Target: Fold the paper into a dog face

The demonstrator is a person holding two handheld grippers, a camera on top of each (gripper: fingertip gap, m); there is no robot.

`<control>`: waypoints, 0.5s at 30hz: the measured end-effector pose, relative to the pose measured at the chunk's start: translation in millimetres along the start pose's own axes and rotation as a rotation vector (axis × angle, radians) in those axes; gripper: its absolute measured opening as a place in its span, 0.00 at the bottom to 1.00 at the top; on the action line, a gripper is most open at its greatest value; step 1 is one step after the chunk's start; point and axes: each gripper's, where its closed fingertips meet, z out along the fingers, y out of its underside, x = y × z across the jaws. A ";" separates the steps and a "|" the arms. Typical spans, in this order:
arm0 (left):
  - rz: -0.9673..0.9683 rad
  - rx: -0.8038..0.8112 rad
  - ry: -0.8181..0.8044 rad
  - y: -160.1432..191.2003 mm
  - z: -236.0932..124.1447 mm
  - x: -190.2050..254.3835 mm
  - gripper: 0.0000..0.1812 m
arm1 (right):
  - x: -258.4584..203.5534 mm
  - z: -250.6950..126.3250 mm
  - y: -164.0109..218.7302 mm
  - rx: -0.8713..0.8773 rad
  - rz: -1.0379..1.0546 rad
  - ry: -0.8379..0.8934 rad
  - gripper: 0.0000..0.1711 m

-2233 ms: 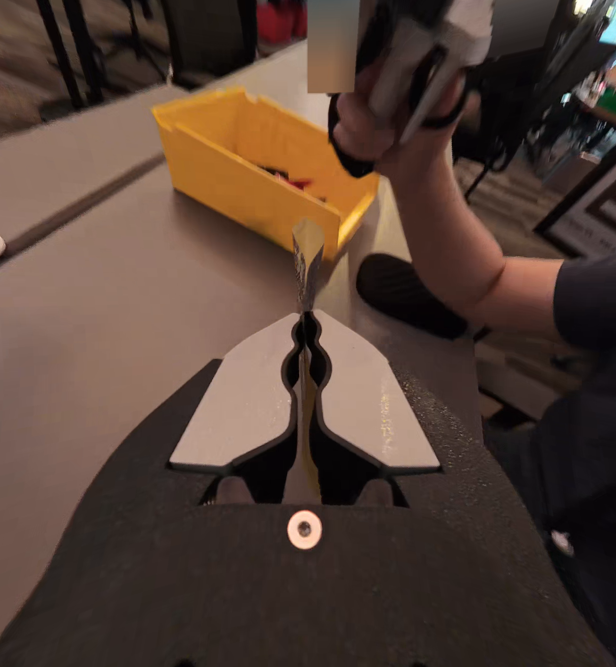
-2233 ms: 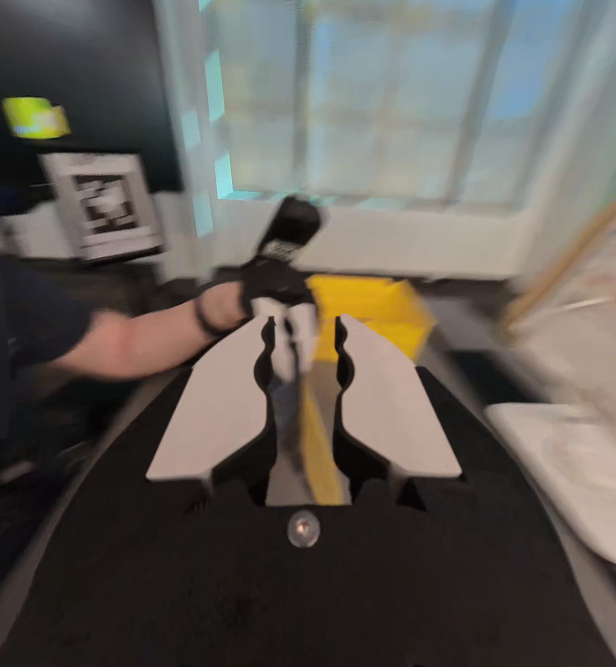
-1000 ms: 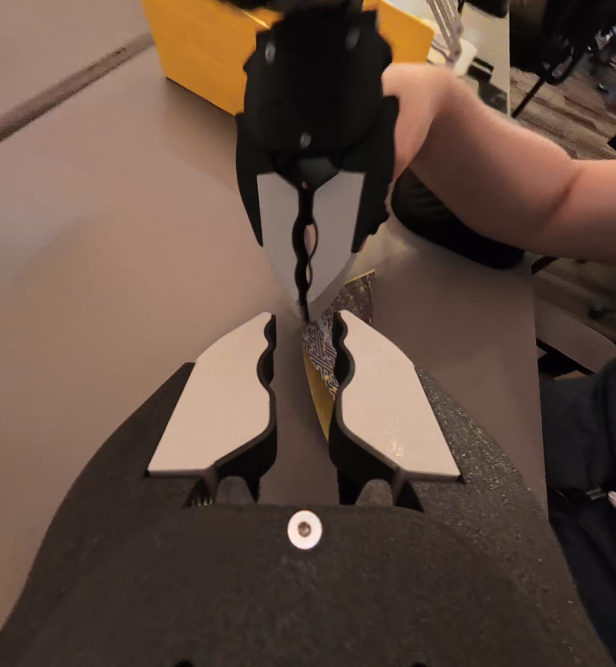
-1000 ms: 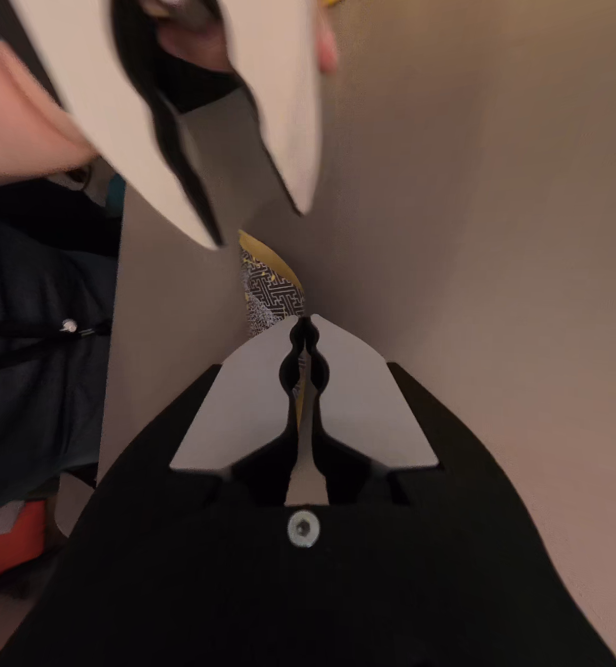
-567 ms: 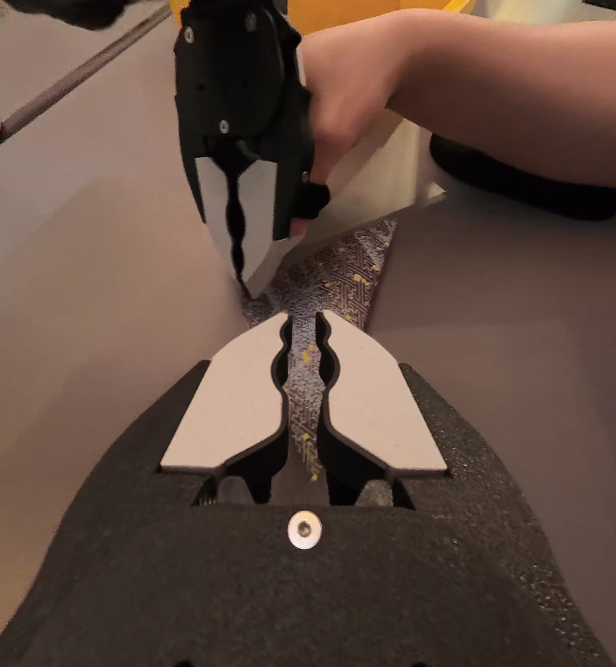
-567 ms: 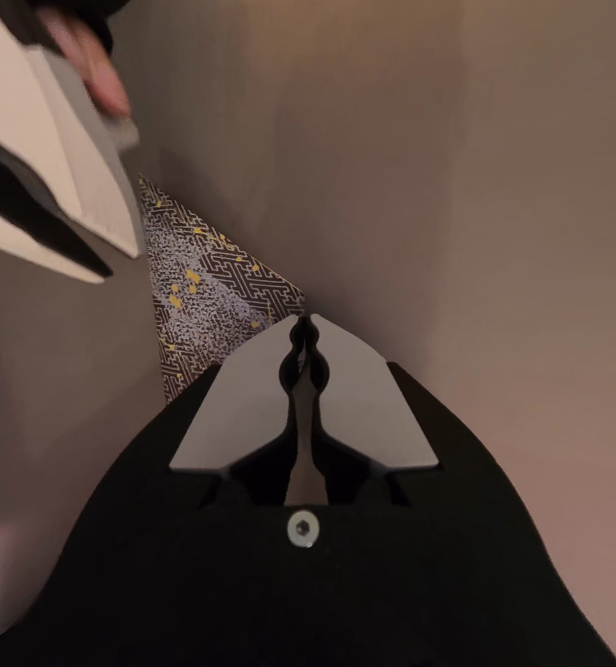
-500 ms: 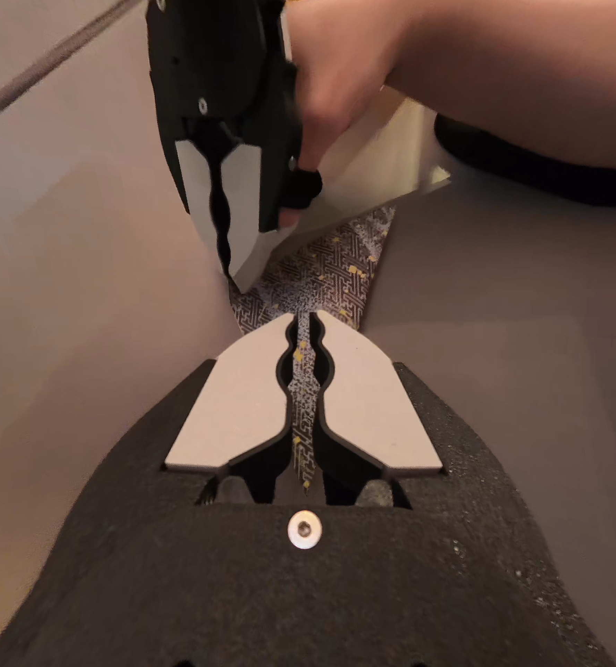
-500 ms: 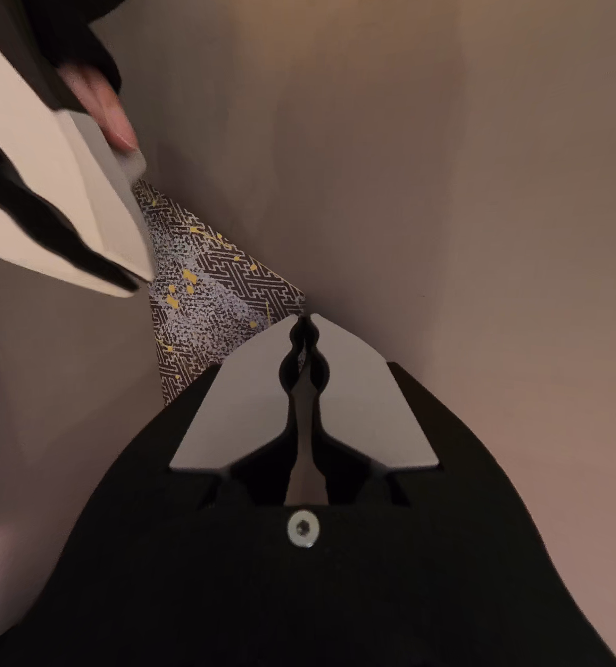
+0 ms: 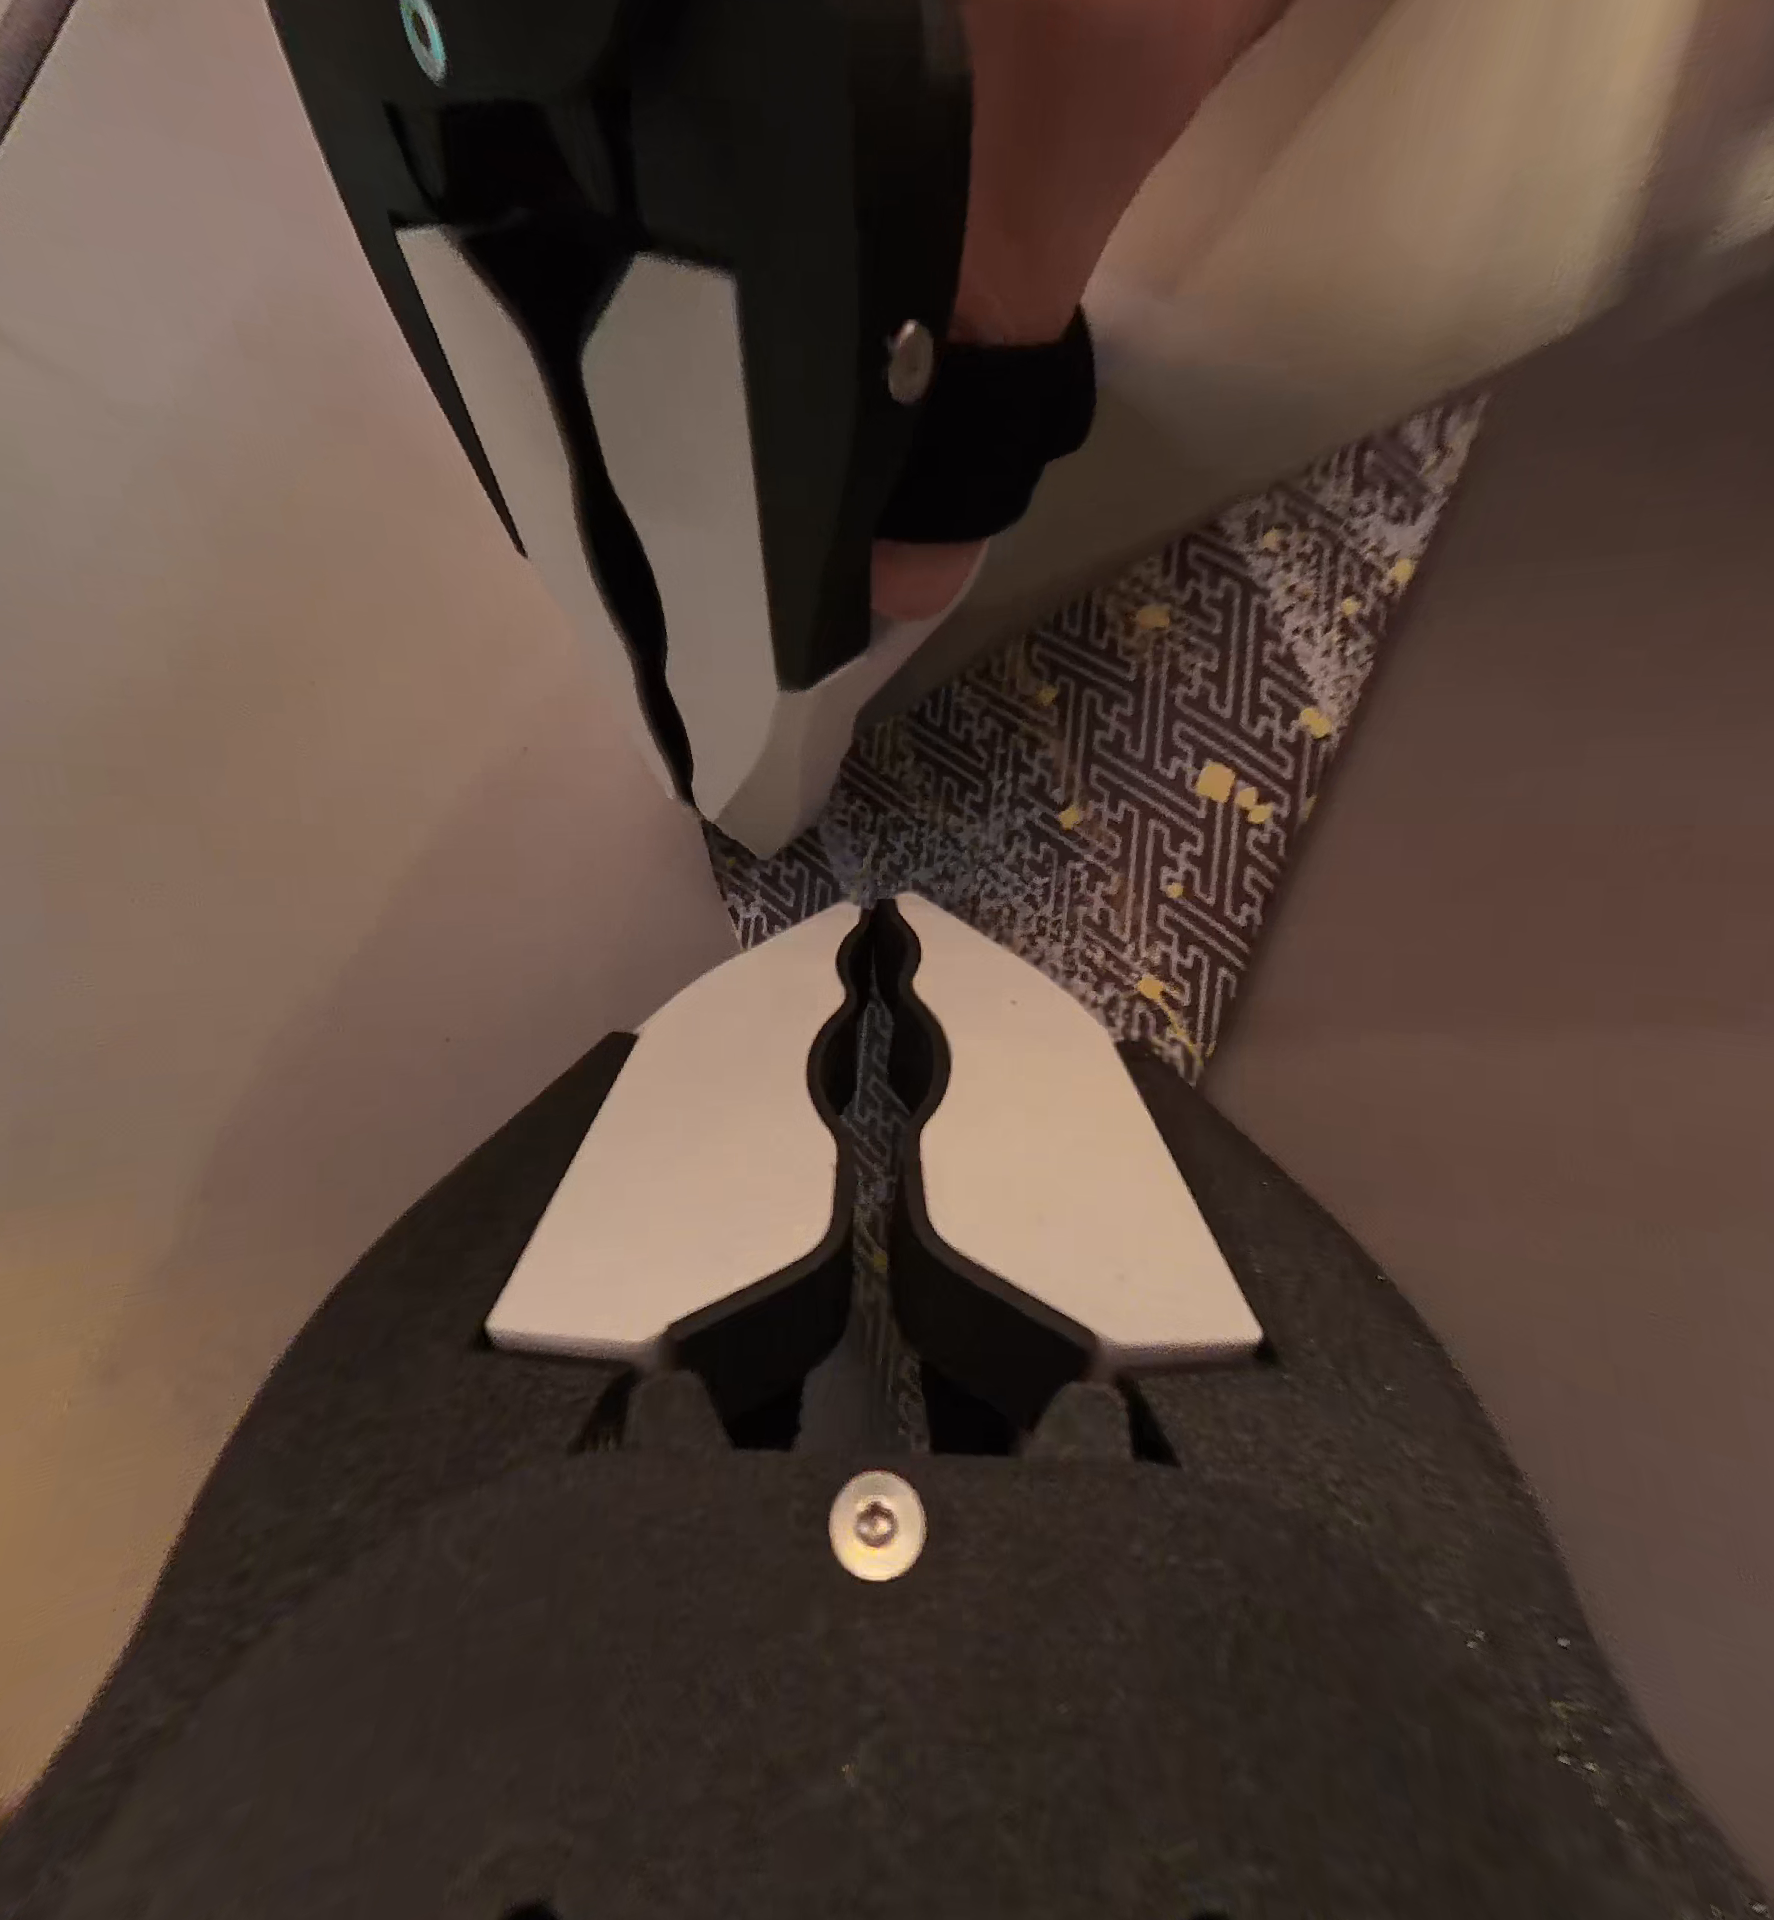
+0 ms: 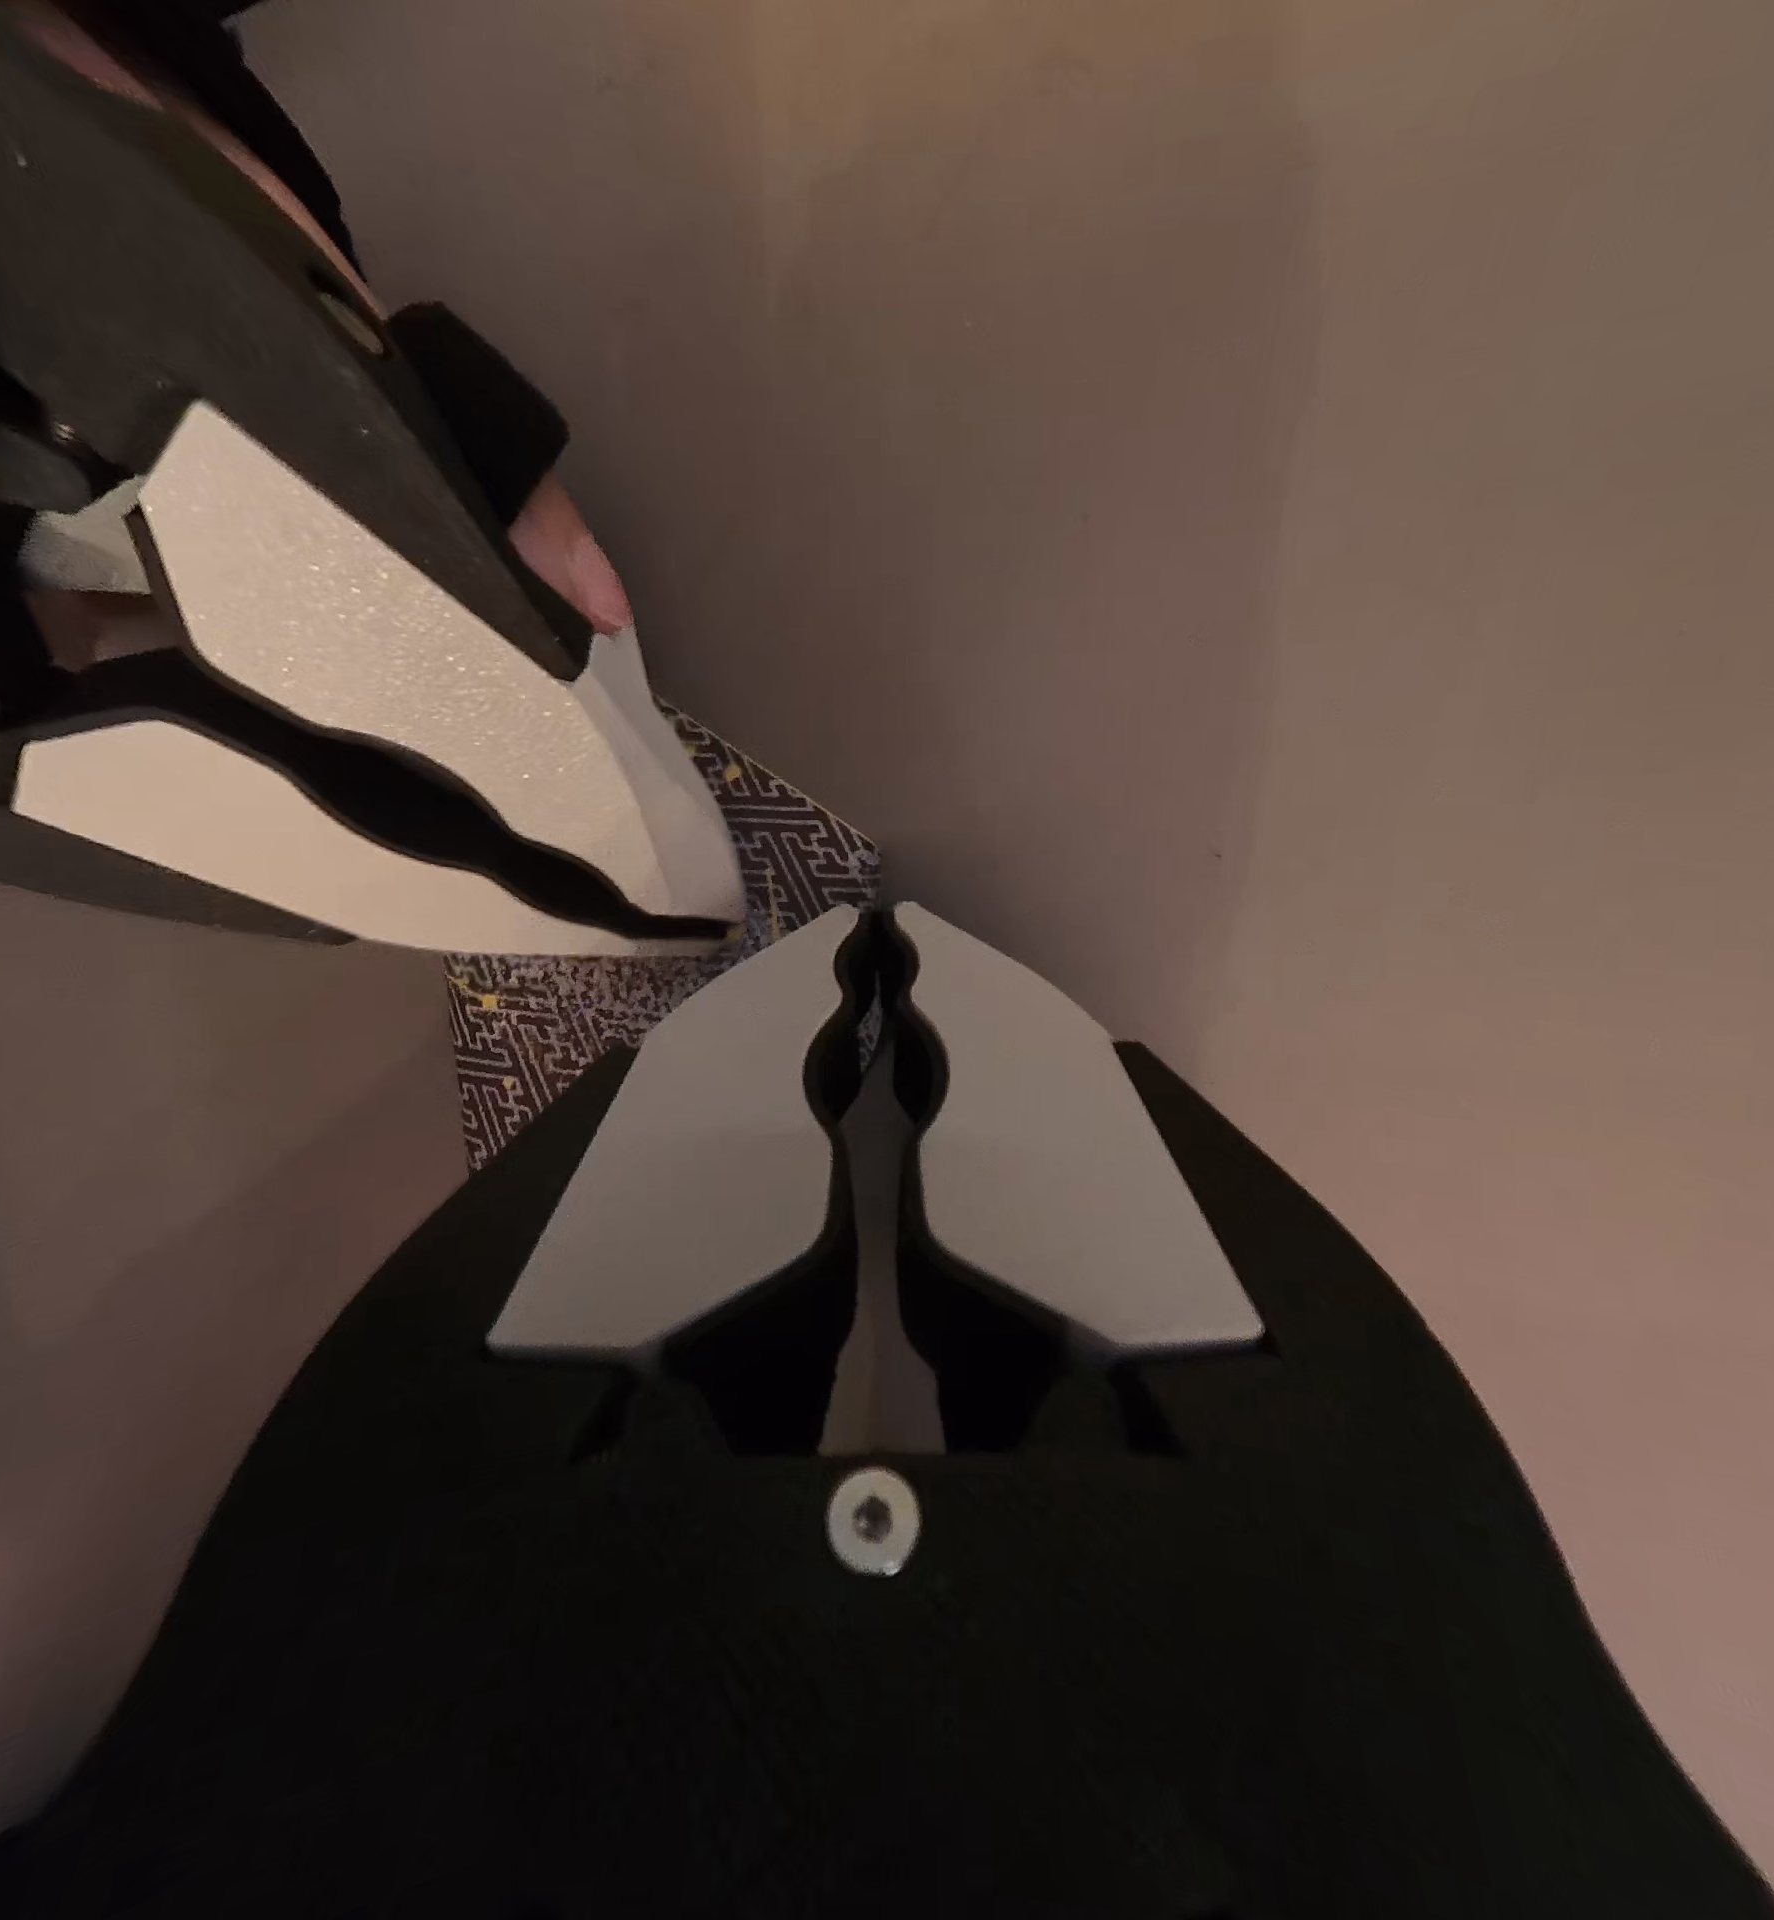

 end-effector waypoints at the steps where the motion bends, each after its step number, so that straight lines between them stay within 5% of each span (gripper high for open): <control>1: 0.011 -0.011 -0.014 2.5 1.3 -1.1 0.00 | 0.1 0.0 0.0 -0.004 -0.003 0.005 0.01; 15: -0.010 -0.054 -0.023 5.1 1.8 -2.2 0.00 | 2.8 2.2 -2.7 -0.033 -0.083 0.087 0.03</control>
